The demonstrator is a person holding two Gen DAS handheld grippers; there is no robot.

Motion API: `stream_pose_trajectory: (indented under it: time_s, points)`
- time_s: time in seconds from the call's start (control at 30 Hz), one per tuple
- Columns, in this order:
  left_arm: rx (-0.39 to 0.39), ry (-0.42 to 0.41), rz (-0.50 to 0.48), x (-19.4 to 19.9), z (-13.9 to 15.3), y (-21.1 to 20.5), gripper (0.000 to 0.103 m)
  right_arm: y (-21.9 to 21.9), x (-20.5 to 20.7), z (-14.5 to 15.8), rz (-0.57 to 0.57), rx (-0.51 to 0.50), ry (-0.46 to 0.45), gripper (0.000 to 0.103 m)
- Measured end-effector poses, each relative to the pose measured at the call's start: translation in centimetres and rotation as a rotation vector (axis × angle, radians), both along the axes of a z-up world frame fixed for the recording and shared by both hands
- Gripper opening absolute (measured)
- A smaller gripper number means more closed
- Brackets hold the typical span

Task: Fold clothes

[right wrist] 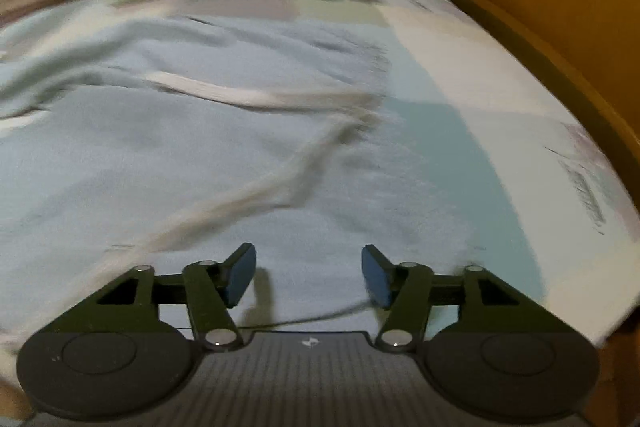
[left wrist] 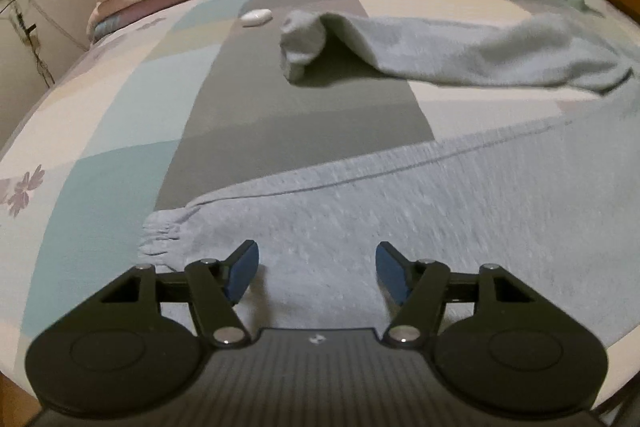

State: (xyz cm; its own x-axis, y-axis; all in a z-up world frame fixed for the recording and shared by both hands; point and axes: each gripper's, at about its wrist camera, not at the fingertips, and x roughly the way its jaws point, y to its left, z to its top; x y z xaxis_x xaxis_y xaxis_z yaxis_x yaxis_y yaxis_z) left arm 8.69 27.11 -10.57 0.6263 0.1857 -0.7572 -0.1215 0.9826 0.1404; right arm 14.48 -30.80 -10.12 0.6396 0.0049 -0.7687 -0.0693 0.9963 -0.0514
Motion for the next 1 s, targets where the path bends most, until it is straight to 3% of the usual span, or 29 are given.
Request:
stream_pose_trajectory:
  time_s: [0.13,0.2,0.23,0.37,0.5,0.57,0.67,0.7,0.8,0.87,1.0]
  points:
    - [0.004,0.034,0.054,-0.5,-1.0,1.2,0.067,2.4,-0.1,-1.6,0.053,0.002,0.064,0.073]
    - [0.013,0.066,0.084,-1.3,-1.4,1.8,0.071,2.2,0.0,-2.5,0.019,-0.005,0.065,0.087]
    - [0.01,0.059,0.095,-1.8,-1.2,2.0,0.071,1.8,0.0,-2.7,-0.006,0.013,0.067,0.089]
    - [0.006,0.028,0.125,-3.6,-0.5,2.6,0.067,1.8,-0.3,-1.9,-0.067,0.024,0.06,0.089]
    - [-0.028,0.01,0.066,-4.1,-0.8,2.4,0.069,3.7,-1.0,-0.2,-0.02,0.043,0.001,0.089]
    - [-0.031,0.041,0.07,-3.8,-1.8,2.5,0.071,4.8,-1.1,0.3,0.004,0.061,-0.017,0.09]
    - [-0.131,0.07,0.13,-4.3,-2.1,4.1,0.072,6.3,-1.5,0.6,0.02,0.05,-0.029,0.09]
    - [-0.132,0.085,0.131,-4.7,-2.1,4.4,0.072,6.7,-1.7,0.6,0.024,0.047,-0.033,0.09]
    - [-0.098,0.112,0.127,-5.9,-1.9,4.7,0.074,7.5,-2.5,0.8,0.033,0.061,-0.052,0.09]
    - [-0.059,0.112,0.133,-6.1,-1.3,4.4,0.067,8.0,-3.0,1.0,0.035,0.075,-0.062,0.09]
    - [-0.007,0.019,0.016,-5.3,0.3,2.3,0.071,8.9,-3.8,1.9,0.058,0.085,-0.095,0.091]
